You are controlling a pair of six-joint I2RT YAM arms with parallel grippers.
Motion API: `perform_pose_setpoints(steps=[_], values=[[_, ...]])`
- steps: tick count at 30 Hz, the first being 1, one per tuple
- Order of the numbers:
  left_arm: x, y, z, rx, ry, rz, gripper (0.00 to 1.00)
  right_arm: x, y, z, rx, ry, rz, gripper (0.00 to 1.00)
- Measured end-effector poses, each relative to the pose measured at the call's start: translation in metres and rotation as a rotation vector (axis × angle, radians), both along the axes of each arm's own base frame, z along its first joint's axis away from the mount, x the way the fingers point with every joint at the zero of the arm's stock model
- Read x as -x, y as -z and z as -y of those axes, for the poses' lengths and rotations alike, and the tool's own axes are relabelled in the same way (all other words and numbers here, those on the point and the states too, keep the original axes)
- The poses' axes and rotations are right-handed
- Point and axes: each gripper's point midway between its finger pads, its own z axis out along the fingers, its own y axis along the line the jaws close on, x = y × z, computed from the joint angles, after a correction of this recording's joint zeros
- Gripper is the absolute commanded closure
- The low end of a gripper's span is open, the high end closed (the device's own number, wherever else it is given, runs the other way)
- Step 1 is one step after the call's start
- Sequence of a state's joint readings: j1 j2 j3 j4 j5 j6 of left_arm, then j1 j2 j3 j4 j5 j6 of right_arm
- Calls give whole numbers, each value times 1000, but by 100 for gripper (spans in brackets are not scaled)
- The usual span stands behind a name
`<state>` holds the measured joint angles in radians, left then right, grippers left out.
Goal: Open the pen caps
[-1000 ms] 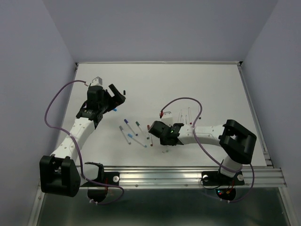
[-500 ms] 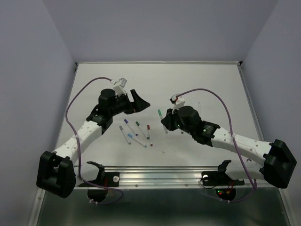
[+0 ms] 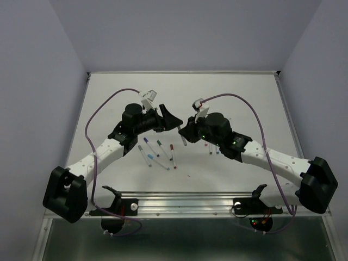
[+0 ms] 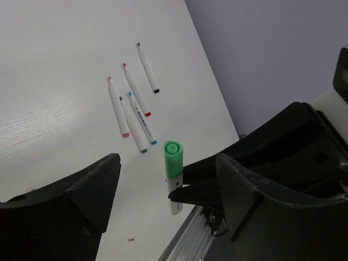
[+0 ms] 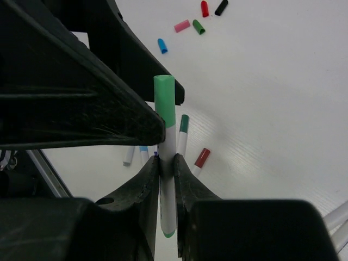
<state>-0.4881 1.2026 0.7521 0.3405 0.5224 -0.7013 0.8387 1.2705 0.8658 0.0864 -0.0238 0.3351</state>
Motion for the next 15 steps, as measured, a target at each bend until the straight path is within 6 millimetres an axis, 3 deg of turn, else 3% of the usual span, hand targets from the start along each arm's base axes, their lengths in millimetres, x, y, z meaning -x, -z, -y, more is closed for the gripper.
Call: perform_pose_setpoints(steps=[4,15], values=[[-3,11,6,-1,3,-36,40,1,-9,-9,-26,-36,6,99],[-6,11,9,12,-19,-48,41,1,-11,-15,-44,-65,2,99]])
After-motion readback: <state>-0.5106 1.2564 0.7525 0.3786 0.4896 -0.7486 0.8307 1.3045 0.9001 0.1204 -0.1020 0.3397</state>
